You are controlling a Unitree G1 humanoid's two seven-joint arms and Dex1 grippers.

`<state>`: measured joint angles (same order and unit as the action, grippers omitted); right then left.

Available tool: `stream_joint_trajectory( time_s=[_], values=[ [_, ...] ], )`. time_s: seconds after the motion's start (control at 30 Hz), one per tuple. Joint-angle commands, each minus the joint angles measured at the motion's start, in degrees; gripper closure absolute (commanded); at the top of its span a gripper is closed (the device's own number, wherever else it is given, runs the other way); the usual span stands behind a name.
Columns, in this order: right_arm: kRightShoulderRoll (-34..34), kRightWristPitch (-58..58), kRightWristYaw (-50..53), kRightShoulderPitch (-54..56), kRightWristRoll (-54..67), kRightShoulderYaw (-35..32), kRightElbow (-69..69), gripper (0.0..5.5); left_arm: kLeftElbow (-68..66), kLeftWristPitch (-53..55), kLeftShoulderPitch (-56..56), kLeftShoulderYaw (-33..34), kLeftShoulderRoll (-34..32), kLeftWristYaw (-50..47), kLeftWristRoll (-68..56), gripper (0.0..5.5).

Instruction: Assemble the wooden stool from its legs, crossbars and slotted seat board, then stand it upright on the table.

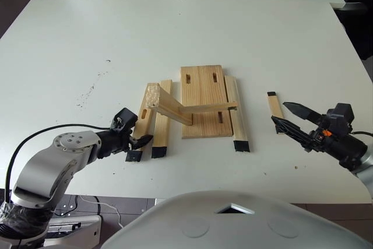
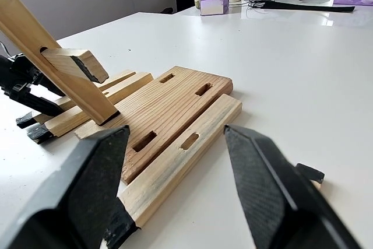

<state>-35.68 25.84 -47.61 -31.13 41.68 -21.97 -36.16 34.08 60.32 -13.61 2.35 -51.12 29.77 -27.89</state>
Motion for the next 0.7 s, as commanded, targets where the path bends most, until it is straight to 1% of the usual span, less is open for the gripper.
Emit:
stream_joint_trajectory(
  time_s=[0.03,0.3,0.4,0.57,0.6,0.63,0.7],
  values=[
    [0.85,-0.98,0.84,-0.8,-1.27,1.19,-0.97,2.51,-4.46,-0.74,0.69,-0.2,-2.63,2.12,1.99,1.79],
    [3.28,-3.27,2.45,-4.69,-3.15,1.83,-2.55,2.51,-7.91,-1.8,-0.85,2.12,-7.64,8.14,1.67,1.79],
    [4.08,-4.23,3.1,-5.5,-4.23,2.77,-2.68,2.51,-7.12,-1.91,-2.28,2.8,-8.28,9.83,0.8,1.79],
    [4.42,-5.05,3.63,-5.36,-5.34,3.72,-2.48,2.51,-5.99,-3.84,-4.76,2.5,-7.54,11.6,0.61,1.79],
    [4.28,-5.13,3.65,-5.17,-5.44,3.8,-2.34,2.51,-5.99,-4.76,-5.26,2.5,-7.12,11.72,0.81,1.98],
    [4.13,-5.18,3.68,-4.93,-5.48,3.87,-2.19,2.51,-6.49,-5.51,-5.34,2.14,-6.39,11.81,0.98,2.01],
    [3.74,-5.25,3.57,-4.27,-5.56,4.04,-1.74,2.51,-7.64,-6.86,-4.93,1.21,-4.87,11.87,1.15,2.31]
  ],
)
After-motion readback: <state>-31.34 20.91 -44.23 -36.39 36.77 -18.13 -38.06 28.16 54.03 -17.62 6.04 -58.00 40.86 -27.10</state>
